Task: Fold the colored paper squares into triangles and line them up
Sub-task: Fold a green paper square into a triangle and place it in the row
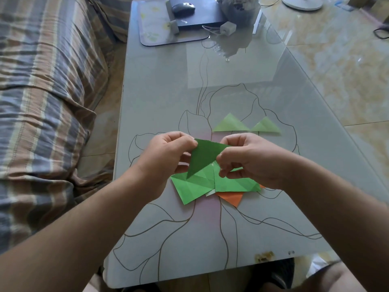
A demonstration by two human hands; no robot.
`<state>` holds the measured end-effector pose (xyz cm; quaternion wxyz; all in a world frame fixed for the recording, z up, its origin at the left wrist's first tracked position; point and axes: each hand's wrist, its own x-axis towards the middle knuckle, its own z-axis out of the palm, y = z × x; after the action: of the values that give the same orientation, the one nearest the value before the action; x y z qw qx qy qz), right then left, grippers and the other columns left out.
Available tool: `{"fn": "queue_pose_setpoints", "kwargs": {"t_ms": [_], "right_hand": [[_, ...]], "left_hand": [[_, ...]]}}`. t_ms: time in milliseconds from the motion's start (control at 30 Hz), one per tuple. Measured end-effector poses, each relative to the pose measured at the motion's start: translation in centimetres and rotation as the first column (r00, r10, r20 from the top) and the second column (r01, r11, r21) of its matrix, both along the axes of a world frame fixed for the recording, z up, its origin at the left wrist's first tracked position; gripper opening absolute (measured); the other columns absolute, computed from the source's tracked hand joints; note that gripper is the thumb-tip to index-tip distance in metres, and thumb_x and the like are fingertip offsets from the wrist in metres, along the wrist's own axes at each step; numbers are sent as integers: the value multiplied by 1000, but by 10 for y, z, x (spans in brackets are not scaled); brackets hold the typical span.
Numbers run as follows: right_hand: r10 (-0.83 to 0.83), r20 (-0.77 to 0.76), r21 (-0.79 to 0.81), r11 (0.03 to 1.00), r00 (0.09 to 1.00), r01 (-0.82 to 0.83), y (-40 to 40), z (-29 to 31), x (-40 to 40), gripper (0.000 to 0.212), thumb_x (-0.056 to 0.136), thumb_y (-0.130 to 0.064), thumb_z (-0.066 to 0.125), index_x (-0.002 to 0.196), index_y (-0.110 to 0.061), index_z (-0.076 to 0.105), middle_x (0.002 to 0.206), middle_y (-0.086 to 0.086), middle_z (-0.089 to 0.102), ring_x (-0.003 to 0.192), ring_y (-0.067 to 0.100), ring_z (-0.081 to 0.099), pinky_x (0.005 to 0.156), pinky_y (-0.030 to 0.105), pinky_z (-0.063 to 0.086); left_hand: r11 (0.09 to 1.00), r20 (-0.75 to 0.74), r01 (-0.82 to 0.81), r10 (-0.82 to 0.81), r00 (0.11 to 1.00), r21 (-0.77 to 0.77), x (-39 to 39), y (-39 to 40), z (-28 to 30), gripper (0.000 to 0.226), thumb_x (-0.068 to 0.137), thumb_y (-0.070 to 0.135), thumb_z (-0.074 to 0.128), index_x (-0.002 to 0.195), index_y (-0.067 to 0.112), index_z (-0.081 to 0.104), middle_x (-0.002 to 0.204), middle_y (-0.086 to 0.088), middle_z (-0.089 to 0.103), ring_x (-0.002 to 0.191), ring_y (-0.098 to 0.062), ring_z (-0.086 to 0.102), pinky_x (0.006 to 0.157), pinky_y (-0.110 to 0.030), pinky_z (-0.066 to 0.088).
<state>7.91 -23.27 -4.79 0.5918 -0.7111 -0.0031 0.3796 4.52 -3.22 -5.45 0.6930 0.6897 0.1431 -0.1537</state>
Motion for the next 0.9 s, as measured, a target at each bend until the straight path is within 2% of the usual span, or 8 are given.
{"fn": "queue_pose_setpoints", "kwargs": {"t_ms": [100, 200, 300, 400, 500, 667, 800, 900], "right_hand": [[28, 14, -25, 999, 1000, -27, 0, -1, 0, 28, 89, -9, 72, 67, -23, 62, 70, -1, 62, 72, 19, 65, 83, 40, 46], [59, 74, -70, 996, 995, -54, -1, -1, 1, 19, 88, -14, 74, 73, -24, 67, 75, -3, 66, 79, 20, 66, 81, 38, 46], [16, 162, -77, 997, 987, -4, 0, -4, 1, 6, 80, -25, 78, 82, -24, 73, 79, -2, 68, 76, 16, 64, 77, 36, 48], [-33, 208, -12, 999, 978, 36, 3, -7, -1, 5, 86, -21, 79, 84, -20, 75, 75, 1, 60, 69, 13, 52, 64, 29, 42], [-65, 229, -12, 998, 971, 70, 6, -9, -4, 8, 93, -18, 74, 86, -13, 74, 74, 4, 57, 68, 14, 48, 59, 26, 39], [-97, 248, -18, 994, 964, 105, 8, -12, -5, 12, 92, -15, 74, 81, -11, 74, 72, 4, 59, 70, 18, 49, 64, 34, 38], [-136, 241, -10, 990, 961, 143, 10, -13, -6, 14, 92, -15, 74, 79, -12, 73, 70, 3, 61, 67, 16, 52, 62, 29, 41], [-156, 217, -1, 987, 964, 160, 12, -13, -7, 15, 93, -16, 74, 78, -13, 73, 71, 4, 62, 69, 17, 53, 64, 32, 43]], "left_hand": [[999, 52, -54, 53, 997, 4, -2, -2, -2, 14, 99, 14, 63, 87, 15, 70, 78, -3, 70, 72, -20, 64, 70, -35, 52], [994, 128, -47, 33, 991, 102, -4, -2, -7, 12, 99, 17, 67, 88, 16, 73, 79, -3, 72, 75, -19, 66, 72, -40, 57], [980, 178, -11, -25, 984, 199, -6, -2, -9, 11, 93, 20, 71, 85, 15, 76, 79, -6, 75, 76, -19, 69, 79, -48, 60], [971, 186, 6, -52, 981, 240, -8, -4, -9, 13, 86, 29, 74, 86, 16, 79, 83, -7, 78, 82, -28, 75, 83, -50, 61], [966, 182, 16, -65, 981, 257, -9, -4, -10, 9, 94, 21, 74, 90, 15, 79, 86, -7, 79, 89, -31, 75, 86, -53, 62], [961, 163, 41, -88, 983, 272, -9, -3, -12, 11, 97, 24, 71, 94, 17, 79, 87, -1, 79, 88, -22, 77, 86, -50, 62], [959, 162, 55, -103, 981, 279, -9, -3, -14, 11, 98, 27, 71, 97, 19, 79, 89, 1, 80, 88, -18, 77, 86, -48, 63], [949, 152, 88, -139, 979, 304, -9, -2, -16, 10, 97, 28, 72, 97, 20, 79, 90, 2, 80, 90, -17, 76, 87, -49, 62]]}}
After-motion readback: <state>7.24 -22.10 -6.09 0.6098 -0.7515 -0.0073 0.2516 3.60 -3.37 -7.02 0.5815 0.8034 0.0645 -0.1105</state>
